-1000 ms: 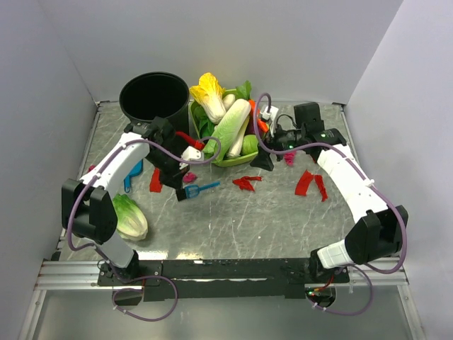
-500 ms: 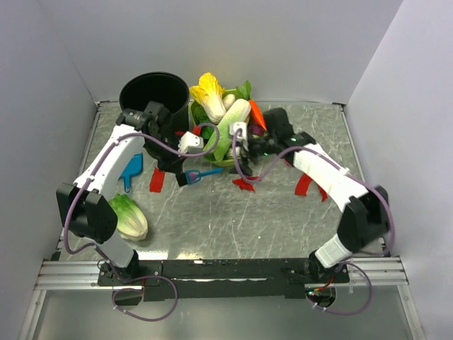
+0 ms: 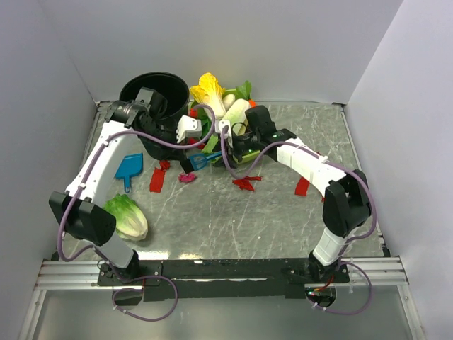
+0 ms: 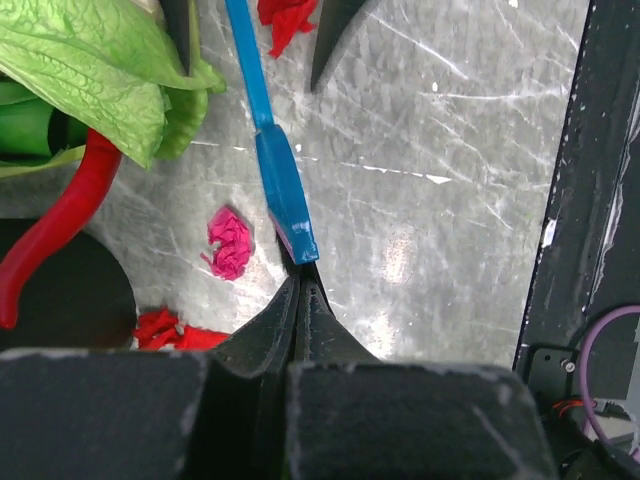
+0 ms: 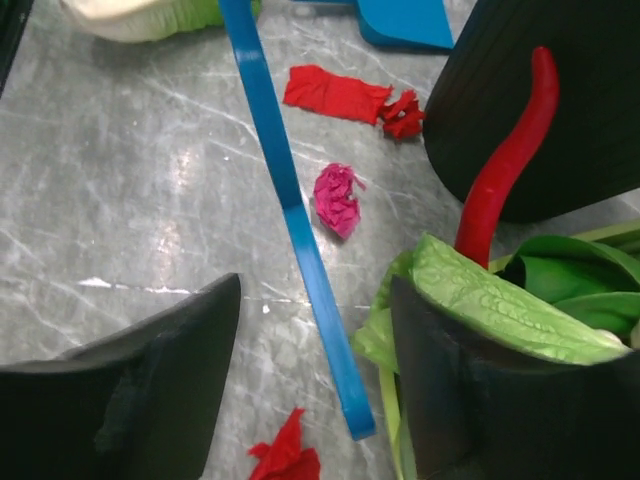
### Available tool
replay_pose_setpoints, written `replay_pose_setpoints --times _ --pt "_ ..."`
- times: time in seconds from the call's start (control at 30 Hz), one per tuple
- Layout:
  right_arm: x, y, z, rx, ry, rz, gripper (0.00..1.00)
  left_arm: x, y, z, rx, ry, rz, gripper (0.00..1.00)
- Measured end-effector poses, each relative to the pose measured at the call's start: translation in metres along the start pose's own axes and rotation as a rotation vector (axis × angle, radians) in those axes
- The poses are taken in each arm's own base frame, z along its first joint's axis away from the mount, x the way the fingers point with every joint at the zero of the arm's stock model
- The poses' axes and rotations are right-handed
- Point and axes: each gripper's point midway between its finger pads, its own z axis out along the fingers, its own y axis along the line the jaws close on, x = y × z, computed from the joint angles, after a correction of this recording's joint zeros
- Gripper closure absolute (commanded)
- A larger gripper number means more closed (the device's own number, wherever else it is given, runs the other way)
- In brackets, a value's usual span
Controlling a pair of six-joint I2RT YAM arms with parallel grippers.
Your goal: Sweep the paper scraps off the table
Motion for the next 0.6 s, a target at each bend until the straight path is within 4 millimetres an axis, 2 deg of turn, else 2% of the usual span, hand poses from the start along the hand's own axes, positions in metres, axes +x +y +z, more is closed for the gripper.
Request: replay_pose_setpoints --times 0.03,0.07,0.1,0.13,0.17,0.23,0.3,0.4,0.6 --pt "0.000 0.000 0.000 -0.002 0.001 0.013 0.70 -0.001 -0.001 -0.001 -0.003 -0.004 -0.004 0.99" --pt "-0.001 -0.001 0.001 -0.003 0.002 0.026 0.78 0.000 -0.003 -0.002 -0.004 -0.005 -0.007 0.88" --pt "-0.003 -0.002 0.001 -0.005 0.001 0.028 0.91 0.000 -0.005 -0.002 -0.007 -0.006 -0.017 0.72" --pt "-0.006 -0.003 0.000 -0.008 0.005 0.035 0.97 0.001 -0.006 -0.003 -0.016 -0.012 -0.029 0.48" --pt "-0.007 -0.003 -0.001 -0.016 0.010 0.045 1.00 0.001 -0.003 -0.004 -0.040 -0.016 -0.036 0.39" --pt "-0.009 -0.002 -0.004 -0.026 0.026 0.078 1.00 -0.002 0.005 -0.007 -0.095 -0.044 -0.055 0.21" --pt "-0.010 -0.005 -0.010 -0.018 0.033 0.107 1.00 -0.006 0.008 -0.009 -0.136 -0.082 -0.087 0.17" --pt "-0.011 -0.012 -0.032 -0.002 0.044 0.201 1.00 -0.016 0.014 -0.010 -0.203 -0.163 -0.123 0.14" --pt "-0.037 -0.026 -0.074 0.013 0.051 0.238 1.00 -0.060 0.031 -0.020 -0.243 -0.339 -0.127 0.16"
